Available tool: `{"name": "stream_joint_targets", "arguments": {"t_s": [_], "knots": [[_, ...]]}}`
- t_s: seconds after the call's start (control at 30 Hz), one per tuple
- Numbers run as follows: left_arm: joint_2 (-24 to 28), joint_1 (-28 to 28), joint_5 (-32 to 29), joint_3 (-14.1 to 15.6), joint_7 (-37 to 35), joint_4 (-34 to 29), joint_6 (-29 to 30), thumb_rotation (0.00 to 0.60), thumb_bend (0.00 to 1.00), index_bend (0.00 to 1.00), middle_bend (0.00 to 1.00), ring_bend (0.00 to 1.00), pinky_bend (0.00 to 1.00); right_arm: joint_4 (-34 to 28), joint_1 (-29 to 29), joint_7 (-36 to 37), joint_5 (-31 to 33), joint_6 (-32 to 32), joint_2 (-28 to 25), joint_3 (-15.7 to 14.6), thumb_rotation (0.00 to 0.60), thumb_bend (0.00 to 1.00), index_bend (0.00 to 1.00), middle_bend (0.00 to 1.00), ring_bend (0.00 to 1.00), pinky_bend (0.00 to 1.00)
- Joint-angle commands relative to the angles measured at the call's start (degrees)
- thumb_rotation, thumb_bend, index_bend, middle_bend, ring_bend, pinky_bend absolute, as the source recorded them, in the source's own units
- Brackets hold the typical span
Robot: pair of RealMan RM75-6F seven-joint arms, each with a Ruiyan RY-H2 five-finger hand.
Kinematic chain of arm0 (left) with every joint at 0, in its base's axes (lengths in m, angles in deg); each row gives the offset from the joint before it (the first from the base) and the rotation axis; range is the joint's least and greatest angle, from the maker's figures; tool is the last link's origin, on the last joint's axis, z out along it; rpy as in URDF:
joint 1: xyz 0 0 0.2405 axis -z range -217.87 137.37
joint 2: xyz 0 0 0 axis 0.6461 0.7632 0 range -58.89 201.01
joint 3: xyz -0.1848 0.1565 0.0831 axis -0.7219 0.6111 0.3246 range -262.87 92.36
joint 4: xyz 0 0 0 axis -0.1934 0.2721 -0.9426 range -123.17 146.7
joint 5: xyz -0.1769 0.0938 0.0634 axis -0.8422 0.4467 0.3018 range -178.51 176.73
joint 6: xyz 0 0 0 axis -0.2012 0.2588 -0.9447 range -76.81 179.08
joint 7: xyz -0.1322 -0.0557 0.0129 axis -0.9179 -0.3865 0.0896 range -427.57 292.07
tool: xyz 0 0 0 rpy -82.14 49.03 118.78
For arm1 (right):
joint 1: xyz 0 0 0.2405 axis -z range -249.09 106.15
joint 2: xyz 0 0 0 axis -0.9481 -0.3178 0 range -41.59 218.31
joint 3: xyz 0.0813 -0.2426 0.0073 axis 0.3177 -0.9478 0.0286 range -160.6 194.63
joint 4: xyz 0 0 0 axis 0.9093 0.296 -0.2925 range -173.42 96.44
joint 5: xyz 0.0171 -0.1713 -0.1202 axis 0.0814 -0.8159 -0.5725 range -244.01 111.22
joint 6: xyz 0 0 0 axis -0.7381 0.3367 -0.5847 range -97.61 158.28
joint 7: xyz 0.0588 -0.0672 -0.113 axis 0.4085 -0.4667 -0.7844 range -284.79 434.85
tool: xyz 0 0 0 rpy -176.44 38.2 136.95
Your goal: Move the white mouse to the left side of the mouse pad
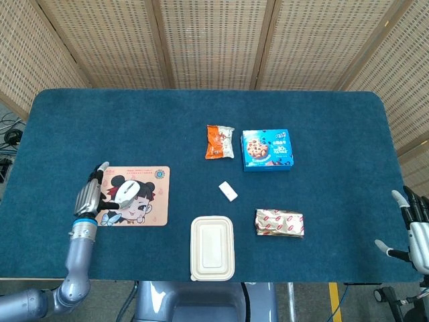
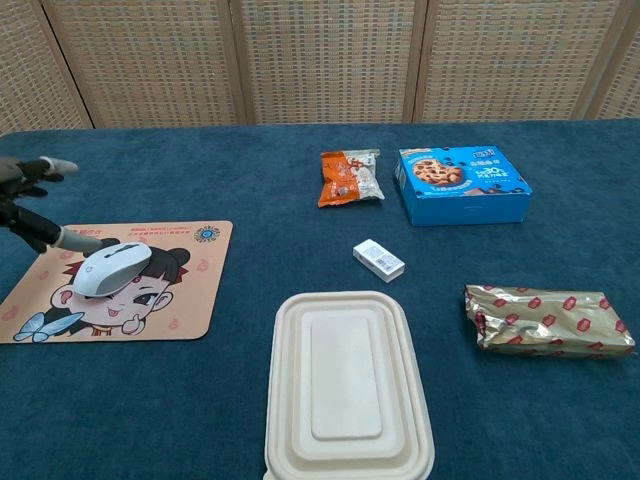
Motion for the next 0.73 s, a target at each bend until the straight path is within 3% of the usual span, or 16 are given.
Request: {"name": "stream_joint_targets", "arguments": {"t_s": [0.03, 0.1, 0.23, 0.57, 0.73], "knots": [[10.8, -3.9, 16.8, 3.3, -7.5, -5.0, -3.5, 0.600, 0.00, 0.00, 0.00, 0.00, 0.28, -0.1, 0.0, -0.1, -0.1, -0.1, 0.0, 0.0, 0.600, 0.00, 0.00, 0.00, 0.00, 0.00], [14.9, -5.4, 27.7, 5.8, -11.7, -2.6, -3.9, 0.600, 0.00, 0.00, 0.00, 0.00, 0.18, -0.2, 0.0, -0.2, -0.2, -0.2, 0.0, -0.1, 0.600, 0.00, 0.00, 0.00, 0.00, 0.00], [17.9, -9.2, 38.8, 8.5, -16.9, 1.7, 2.5, 0.600, 0.00, 0.00, 0.00, 0.00, 0.01, -0.4, 0.1, -0.5, -0.3, -0.5, 0.0, -0.1, 0.600, 0.00, 0.00, 0.00, 0.00, 0.00], [23.1, -17.3, 49.8, 15.9, -26.8, 7.3, 12.0, 0.600, 0.00, 0.00, 0.00, 0.00, 0.00, -0.8, 0.5, -1.3, -0.9, -1.6, 0.0, -0.1, 0.600, 0.00, 0.00, 0.00, 0.00, 0.00], [25.6, -19.4, 51.9, 18.0, -26.0, 5.5, 13.9, 0.600, 0.00, 0.00, 0.00, 0.00, 0.00, -1.1, 0.8, -1.6, -1.2, -2.3, -0.1, -0.2, 0.600, 0.00, 0.00, 0.00, 0.00, 0.00]]}}
